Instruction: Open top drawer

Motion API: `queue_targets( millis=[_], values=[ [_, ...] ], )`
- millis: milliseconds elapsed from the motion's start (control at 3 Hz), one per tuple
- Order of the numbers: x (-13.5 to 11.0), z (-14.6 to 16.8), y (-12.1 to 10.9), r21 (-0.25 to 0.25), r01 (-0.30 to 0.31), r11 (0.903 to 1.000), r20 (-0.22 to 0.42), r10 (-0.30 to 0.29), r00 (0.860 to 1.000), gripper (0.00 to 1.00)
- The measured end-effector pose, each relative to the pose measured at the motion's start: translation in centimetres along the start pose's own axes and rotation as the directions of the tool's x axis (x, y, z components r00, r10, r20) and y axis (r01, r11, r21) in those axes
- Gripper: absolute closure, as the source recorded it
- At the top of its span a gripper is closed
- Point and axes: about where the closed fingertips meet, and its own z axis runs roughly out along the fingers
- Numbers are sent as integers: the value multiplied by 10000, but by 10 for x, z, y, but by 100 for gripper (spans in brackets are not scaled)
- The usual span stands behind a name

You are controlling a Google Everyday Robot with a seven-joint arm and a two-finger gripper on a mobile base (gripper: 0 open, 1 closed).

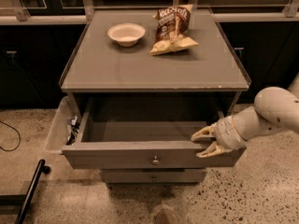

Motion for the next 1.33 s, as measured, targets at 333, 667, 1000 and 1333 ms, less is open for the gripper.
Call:
queue_targets(
  millis=[333, 667, 1000, 1333],
  values=[
    [0, 3, -3, -36, 16, 10000, 22, -16, 10000, 61],
    [2, 4, 0, -170, -63, 9998, 182, 66, 9998, 61],
    [4, 3, 8, -216, -226, 9995, 404, 235, 9989, 85],
    [3, 2, 8, -218, -227, 9995, 410, 236, 9989, 100]
  ],
)
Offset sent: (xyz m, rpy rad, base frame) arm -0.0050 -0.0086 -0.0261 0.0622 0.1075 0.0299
